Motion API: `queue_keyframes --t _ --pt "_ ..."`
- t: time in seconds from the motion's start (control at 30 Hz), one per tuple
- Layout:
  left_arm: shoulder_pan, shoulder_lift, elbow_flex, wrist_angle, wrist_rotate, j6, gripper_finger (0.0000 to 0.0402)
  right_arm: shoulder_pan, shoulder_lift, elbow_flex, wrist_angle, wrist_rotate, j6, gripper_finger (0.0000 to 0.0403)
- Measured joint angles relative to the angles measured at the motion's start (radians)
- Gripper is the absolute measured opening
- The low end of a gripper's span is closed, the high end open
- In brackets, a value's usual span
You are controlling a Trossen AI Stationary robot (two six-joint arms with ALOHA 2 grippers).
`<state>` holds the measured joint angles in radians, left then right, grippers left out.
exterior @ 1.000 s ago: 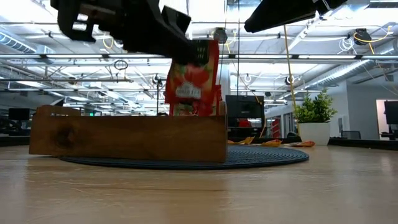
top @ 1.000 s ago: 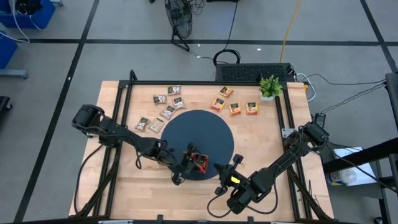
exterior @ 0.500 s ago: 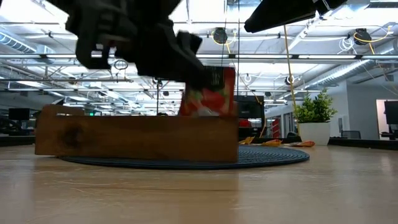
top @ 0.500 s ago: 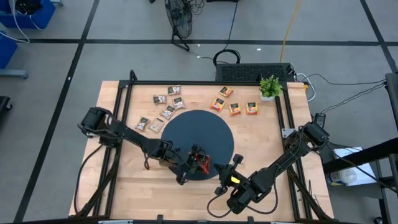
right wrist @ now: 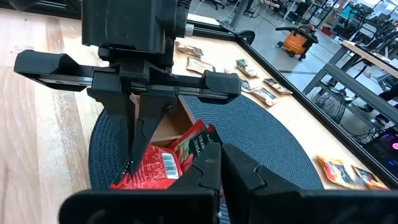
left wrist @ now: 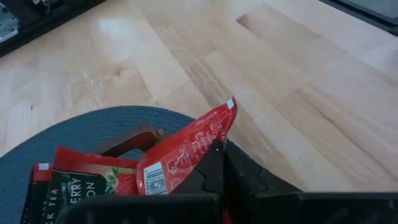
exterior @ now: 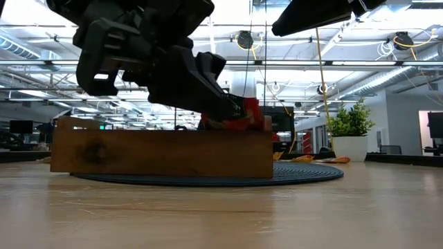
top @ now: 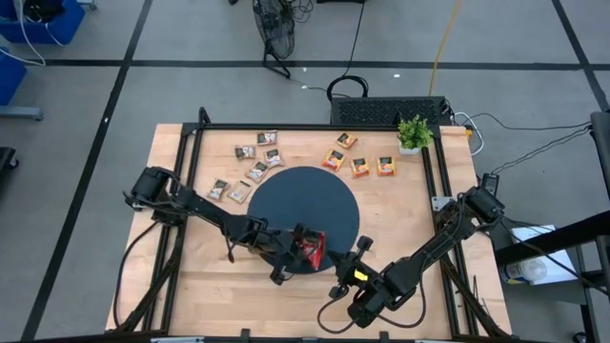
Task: Pick & Place Tea
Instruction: Put the red tea bag into the right section of the wooden organizer
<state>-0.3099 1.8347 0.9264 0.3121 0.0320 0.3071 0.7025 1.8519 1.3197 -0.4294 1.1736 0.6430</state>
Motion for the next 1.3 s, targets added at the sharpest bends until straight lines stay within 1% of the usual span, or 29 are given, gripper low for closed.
queue_keyframes --t 0.13,0.27,0.37,0.6,0.73,0.83,0.9,0.97,1.07,1.2,1.3 --pt "0.003 -0.033 0.000 0.003 -0.024 -0.004 0.0006 0.000 0.000 0.000 0.003 0.000 0.000 0.0000" --pt "0.004 -0.072 0.000 -0.011 -0.104 -0.003 0.0020 0.000 0.000 0.000 0.008 0.000 0.000 0.0000" --pt "0.009 -0.098 0.000 -0.009 -0.141 -0.003 0.0021 0.000 0.000 0.000 0.009 0.000 0.000 0.0000" --pt "0.047 -0.102 0.000 -0.047 -0.137 -0.033 0.0005 0.000 0.000 0.000 0.014 0.000 0.000 0.0000" --pt "0.071 -0.100 0.000 -0.058 -0.134 -0.092 0.0020 0.000 0.000 0.000 0.014 0.000 0.000 0.0000" --pt "0.080 -0.098 0.000 -0.064 -0.128 -0.098 0.0028 0.000 0.000 0.000 0.015 0.000 0.000 0.0000" --pt "0.080 -0.098 0.000 -0.062 -0.098 -0.084 0.0027 0.000 0.000 0.000 0.014 0.000 0.000 0.0000" --pt "0.077 -0.098 0.000 -0.053 -0.076 -0.079 0.0018 0.000 0.000 0.000 0.015 0.000 0.000 0.0000" --pt "0.071 -0.098 0.000 -0.043 -0.078 -0.081 0.0006 0.000 0.000 0.000 0.014 0.000 0.000 0.0000" --pt "0.065 -0.098 0.000 -0.011 -0.087 -0.104 0.0016 0.000 0.000 0.000 0.014 0.000 0.000 0.0000" --pt "0.060 -0.098 0.000 -0.006 -0.086 -0.101 0.0009 0.000 0.000 0.000 0.014 0.000 0.000 0.0000"
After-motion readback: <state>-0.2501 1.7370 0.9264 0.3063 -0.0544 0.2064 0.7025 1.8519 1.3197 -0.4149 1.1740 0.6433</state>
